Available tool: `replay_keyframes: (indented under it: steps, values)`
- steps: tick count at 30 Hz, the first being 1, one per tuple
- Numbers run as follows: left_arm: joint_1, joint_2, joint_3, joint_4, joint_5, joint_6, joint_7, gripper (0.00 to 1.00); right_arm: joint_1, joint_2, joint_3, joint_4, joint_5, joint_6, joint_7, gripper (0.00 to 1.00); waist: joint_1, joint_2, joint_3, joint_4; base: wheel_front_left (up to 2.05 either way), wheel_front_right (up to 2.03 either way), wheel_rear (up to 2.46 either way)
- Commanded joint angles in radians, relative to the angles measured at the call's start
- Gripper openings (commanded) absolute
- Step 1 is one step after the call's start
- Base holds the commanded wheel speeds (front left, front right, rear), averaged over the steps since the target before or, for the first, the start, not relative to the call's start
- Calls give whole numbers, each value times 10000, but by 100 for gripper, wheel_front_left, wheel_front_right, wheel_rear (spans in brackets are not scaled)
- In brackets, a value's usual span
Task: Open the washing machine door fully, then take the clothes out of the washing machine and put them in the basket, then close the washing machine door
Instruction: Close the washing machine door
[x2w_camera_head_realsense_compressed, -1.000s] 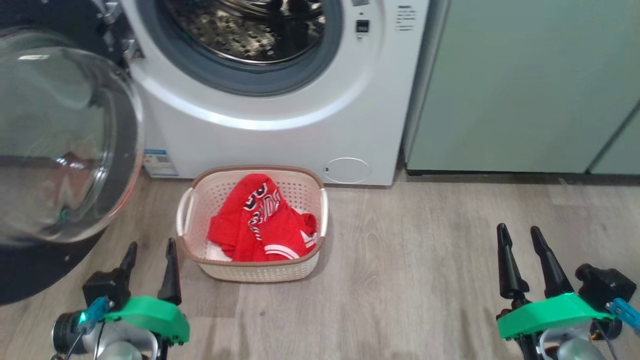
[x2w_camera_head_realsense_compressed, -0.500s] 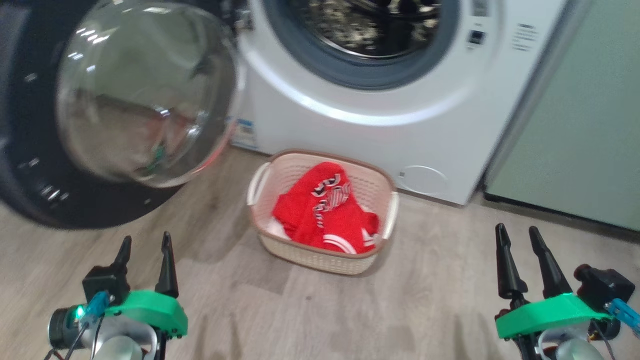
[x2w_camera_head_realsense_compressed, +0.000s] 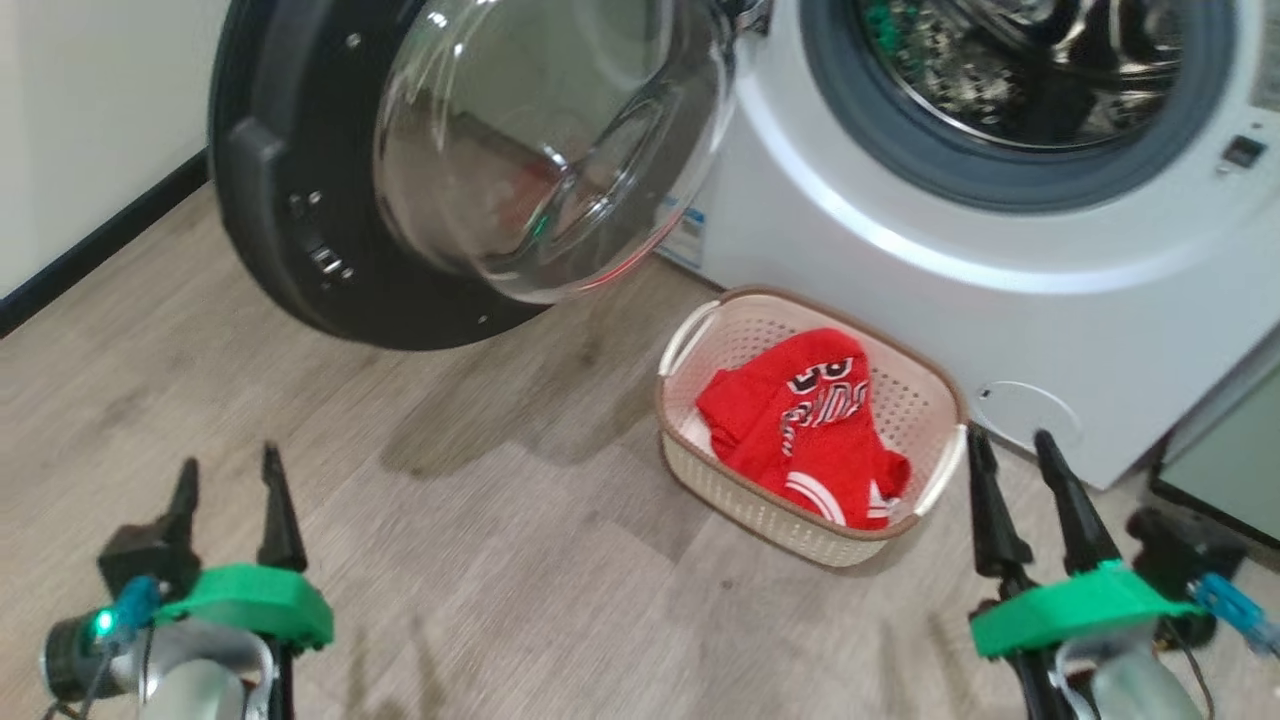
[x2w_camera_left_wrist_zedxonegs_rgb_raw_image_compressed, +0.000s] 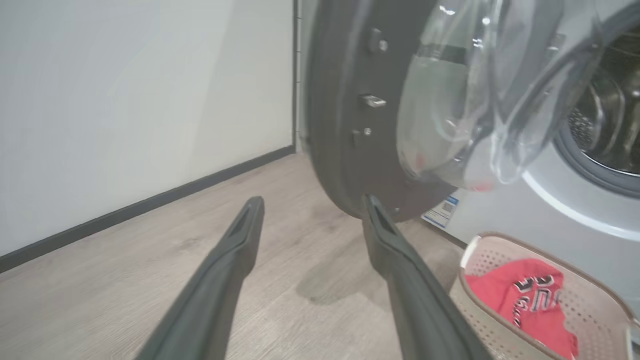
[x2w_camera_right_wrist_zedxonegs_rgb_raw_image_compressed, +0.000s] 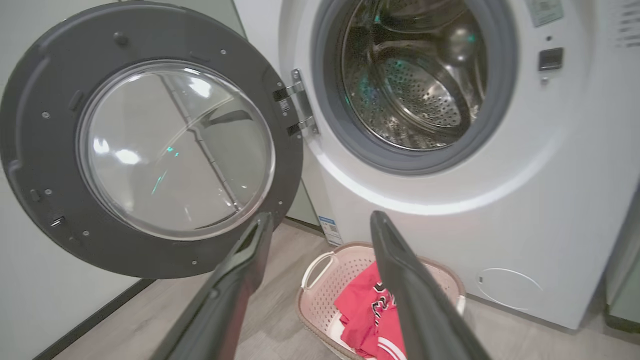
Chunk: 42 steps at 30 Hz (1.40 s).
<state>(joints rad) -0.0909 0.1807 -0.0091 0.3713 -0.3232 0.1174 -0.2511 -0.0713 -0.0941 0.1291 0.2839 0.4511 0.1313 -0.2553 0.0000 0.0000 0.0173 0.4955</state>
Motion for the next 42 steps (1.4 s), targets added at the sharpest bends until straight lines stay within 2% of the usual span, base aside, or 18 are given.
replay_keyframes:
  steps: [1, 13, 14, 15, 16, 18, 22, 24, 27, 31, 36, 37, 42]
  values:
    - [-378, 176, 576, -540, -105, 151, -105, 100, -667, -88, 407, -244, 4, -6, -65, 100, 0, 0, 235, 280, 0, 0, 0]
    - [238, -181, 1578, -1313, -212, 92, -106, 100, -1295, -346, 1070, 72, 203, -6, -65, 100, 0, 0, 498, 430, 0, 0, 0]
    - [260, -240, 1698, -1344, -297, 46, -106, 46, -1304, -356, 1092, 81, 214, -6, -65, 100, 0, 0, 501, 432, 0, 0, 0]
    - [274, -324, 1861, -1384, -452, -14, -106, 13, -1309, -364, 1110, 91, 225, -6, -65, 100, 0, 0, 498, 434, 0, 0, 0]
    - [264, -403, 2069, -1421, -676, -113, -106, 0, -1309, -372, 1126, 100, 239, -6, -65, 100, 0, 0, 491, 433, 0, 0, 0]
    - [233, -450, 2281, -1418, -940, -265, -106, 0, -1307, -375, 1135, 105, 249, -6, -65, 100, 0, 0, 483, 429, 0, 0, 0]
    - [-311, -501, 3211, -1166, -2437, -1030, -40, 0, -1253, -378, 1126, 117, 269, -6, -65, 100, 0, 0, 440, 408, 0, 0, 0]
    - [-878, -480, 3773, -931, -3568, -1325, 380, 0, -1202, -384, 1088, 105, 262, -6, -65, 100, 0, 0, 434, 402, 0, 0, 0]
    - [-2028, -76, 4634, -58, -5288, -1597, 1442, 0, -1119, -384, 1021, 100, 241, -6, -65, 100, 0, 0, 426, 379, 0, 0, 0]
    - [-3727, 752, 5615, 1689, -7084, -1489, 2800, 0, -952, -321, 844, 50, 190, -6, -65, 100, 0, 0, 371, 331, 0, 0, 0]
    - [-5528, 1807, 6556, 3886, -8681, -1177, 4223, 0, -618, -258, 522, -73, 68, -6, -65, 100, 0, 0, 295, 123, 0, 0, 0]
    - [-6062, 2282, 6900, 4707, -9272, -990, 4994, 0, -628, -306, 525, -99, 23, -6, -65, 100, 0, 0, 407, -137, 0, 0, 0]
    - [-6942, 3258, 7449, 6074, -10161, -679, 6323, 0, -745, -498, 530, -143, -24, -6, -65, 100, 0, 0, 713, -740, 0, 0, 0]
